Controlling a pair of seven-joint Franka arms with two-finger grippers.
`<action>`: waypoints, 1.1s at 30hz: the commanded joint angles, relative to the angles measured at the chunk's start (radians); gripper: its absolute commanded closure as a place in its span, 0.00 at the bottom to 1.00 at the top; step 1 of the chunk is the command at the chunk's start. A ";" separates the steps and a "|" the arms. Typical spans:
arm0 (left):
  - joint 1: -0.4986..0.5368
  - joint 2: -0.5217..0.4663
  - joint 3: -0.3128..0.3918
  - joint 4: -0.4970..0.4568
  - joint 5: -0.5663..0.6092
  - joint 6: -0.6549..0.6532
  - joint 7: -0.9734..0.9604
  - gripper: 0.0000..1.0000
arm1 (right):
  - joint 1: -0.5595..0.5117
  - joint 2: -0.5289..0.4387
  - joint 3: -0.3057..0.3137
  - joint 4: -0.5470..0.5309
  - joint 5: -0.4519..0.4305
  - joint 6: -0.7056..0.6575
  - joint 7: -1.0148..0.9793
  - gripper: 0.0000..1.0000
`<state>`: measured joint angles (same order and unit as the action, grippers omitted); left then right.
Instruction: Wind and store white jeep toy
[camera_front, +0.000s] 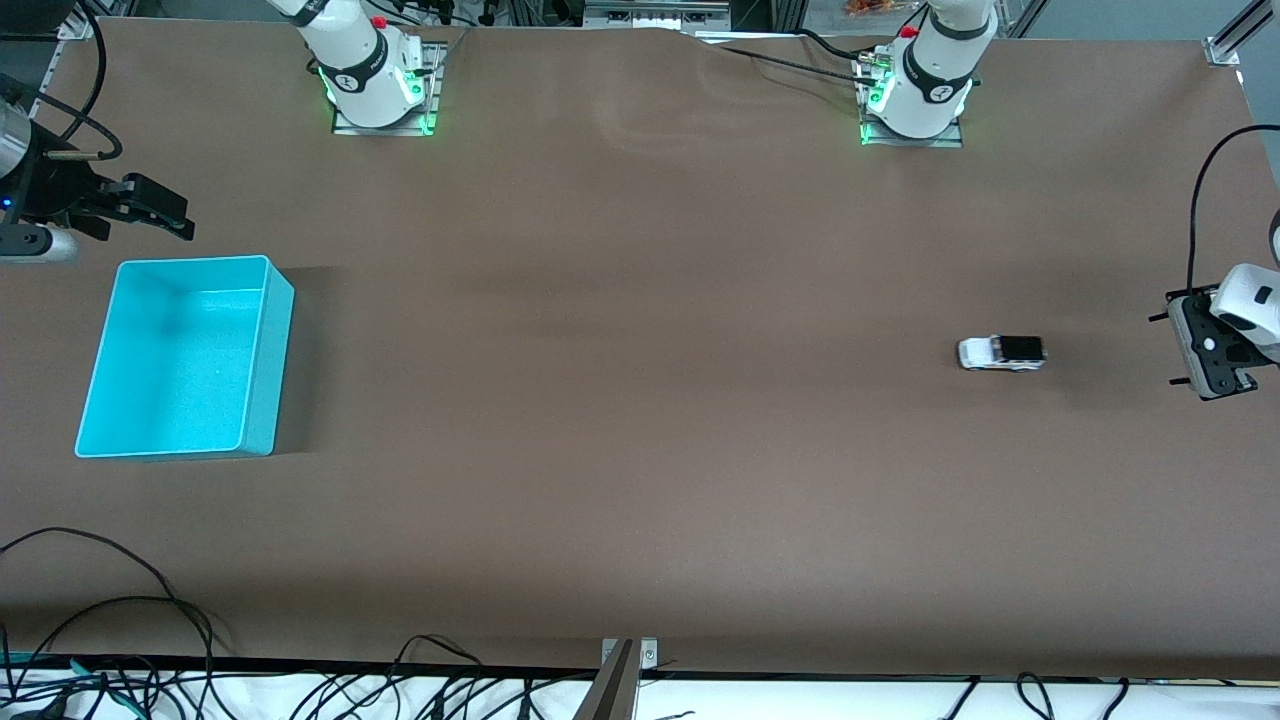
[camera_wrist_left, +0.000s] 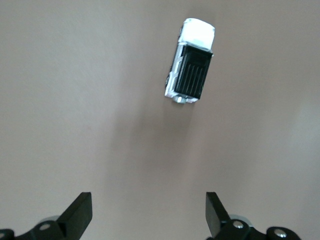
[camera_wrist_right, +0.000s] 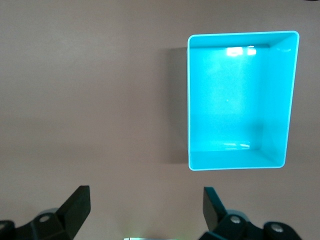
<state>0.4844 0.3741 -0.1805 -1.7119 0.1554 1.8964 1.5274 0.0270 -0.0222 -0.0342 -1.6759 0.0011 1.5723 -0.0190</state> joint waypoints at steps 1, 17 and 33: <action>-0.001 -0.004 -0.069 0.080 0.018 -0.117 -0.185 0.00 | 0.001 0.002 -0.001 0.016 -0.007 -0.015 -0.007 0.00; -0.004 -0.006 -0.301 0.210 0.010 -0.444 -0.703 0.00 | 0.001 0.002 -0.001 0.016 -0.007 -0.017 -0.007 0.00; -0.006 -0.043 -0.445 0.279 0.010 -0.566 -1.018 0.00 | 0.001 0.001 -0.001 0.016 -0.007 -0.015 -0.007 0.00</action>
<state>0.4772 0.3558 -0.6024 -1.4445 0.1553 1.3527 0.5839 0.0270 -0.0222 -0.0342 -1.6759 0.0011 1.5723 -0.0190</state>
